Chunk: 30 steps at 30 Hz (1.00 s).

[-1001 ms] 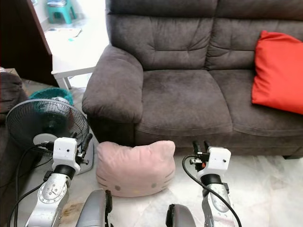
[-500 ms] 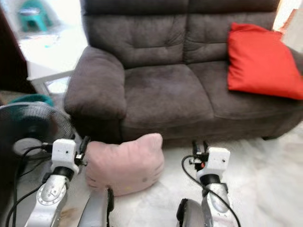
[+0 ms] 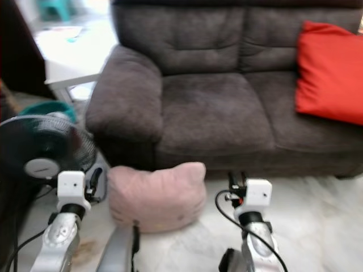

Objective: Move the pillow to the sofa from floor

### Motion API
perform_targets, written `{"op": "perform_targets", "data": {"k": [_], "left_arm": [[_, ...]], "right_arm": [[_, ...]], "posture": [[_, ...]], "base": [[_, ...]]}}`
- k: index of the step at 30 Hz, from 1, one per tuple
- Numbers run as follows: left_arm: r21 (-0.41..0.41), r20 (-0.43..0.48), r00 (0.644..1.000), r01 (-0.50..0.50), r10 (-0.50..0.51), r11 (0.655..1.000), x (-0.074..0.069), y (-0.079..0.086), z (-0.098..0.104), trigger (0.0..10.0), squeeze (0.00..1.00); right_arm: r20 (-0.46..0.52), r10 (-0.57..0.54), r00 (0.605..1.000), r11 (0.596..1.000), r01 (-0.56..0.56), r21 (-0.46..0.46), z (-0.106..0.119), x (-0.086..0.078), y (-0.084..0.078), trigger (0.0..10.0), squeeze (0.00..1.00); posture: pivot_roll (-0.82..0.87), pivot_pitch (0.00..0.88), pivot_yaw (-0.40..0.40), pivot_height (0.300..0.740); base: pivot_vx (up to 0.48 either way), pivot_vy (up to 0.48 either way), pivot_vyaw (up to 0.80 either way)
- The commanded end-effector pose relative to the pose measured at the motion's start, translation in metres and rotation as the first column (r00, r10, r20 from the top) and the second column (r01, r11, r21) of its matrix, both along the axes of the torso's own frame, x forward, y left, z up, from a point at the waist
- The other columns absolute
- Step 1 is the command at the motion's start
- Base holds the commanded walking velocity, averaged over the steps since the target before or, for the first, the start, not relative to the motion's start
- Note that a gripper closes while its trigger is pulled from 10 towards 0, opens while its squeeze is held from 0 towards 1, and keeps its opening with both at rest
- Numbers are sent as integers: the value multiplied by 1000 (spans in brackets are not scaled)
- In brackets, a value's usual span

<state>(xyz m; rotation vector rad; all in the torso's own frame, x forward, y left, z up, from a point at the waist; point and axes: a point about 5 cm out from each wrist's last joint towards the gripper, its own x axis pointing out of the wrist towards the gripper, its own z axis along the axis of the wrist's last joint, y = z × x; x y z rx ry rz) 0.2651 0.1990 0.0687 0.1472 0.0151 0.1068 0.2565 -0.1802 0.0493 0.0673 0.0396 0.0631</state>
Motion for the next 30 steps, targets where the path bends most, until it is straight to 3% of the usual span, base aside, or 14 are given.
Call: {"op": "perform_targets", "data": {"k": [1,8,19,30], "left_arm": [[-14,-16,1000,4,-4,1000,1,-4,-3,10000,0],[-8,-14,1000,1,-1,1000,1,-4,-2,10000,0],[-6,-12,1000,3,-3,1000,2,-4,-2,10000,0],[-2,-10,1000,12,-12,1000,2,-5,-1,10000,0]], "right_arm": [[-14,-20,1000,1000,20,8,-4,-4,-6,10000,0],[-18,-13,1000,1000,13,4,-4,-4,-6,10000,0],[-11,1,1000,1000,-1,0,-3,-4,-6,10000,0],[-17,2,1000,1000,-2,-2,-4,-4,-5,10000,0]], "posture": [[85,47,-17,563],[86,48,-18,563],[86,48,-18,563],[87,50,-17,563]], "base": [[0,0,0],[0,0,0],[44,0,800],[261,0,0]]}}
